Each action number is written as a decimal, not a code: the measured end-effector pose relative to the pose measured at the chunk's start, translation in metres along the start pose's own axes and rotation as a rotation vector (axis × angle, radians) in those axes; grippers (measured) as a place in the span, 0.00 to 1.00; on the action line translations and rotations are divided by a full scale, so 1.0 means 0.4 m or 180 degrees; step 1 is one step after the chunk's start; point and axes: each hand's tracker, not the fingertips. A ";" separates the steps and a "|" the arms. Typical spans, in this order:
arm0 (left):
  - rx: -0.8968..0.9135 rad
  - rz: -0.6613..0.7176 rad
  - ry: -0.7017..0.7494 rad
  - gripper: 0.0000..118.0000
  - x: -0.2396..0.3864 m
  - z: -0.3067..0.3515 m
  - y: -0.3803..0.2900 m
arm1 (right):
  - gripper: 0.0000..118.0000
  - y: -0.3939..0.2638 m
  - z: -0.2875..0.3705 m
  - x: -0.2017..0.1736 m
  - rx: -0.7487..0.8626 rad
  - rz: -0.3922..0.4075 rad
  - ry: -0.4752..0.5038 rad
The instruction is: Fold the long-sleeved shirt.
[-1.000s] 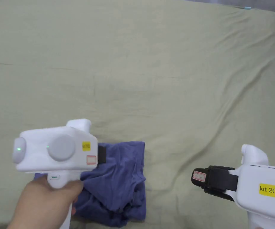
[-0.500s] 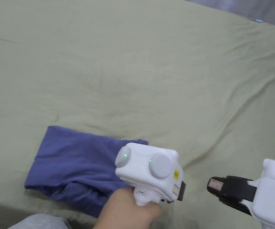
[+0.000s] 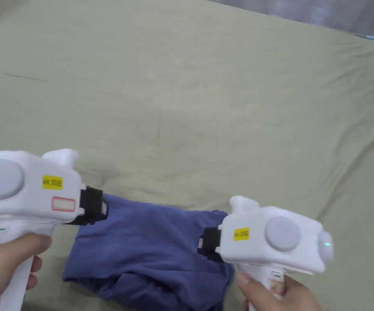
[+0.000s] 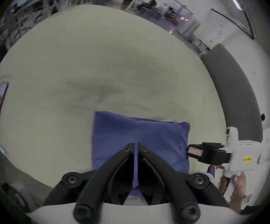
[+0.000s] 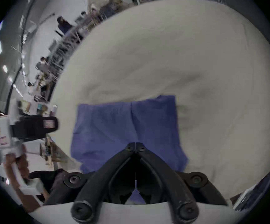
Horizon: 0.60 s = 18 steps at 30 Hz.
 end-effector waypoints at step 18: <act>-0.0627 0.0451 -0.0697 0.98 -0.128 -0.171 -0.054 | 0.00 -0.033 -0.093 0.088 -0.0055 -0.0454 0.0349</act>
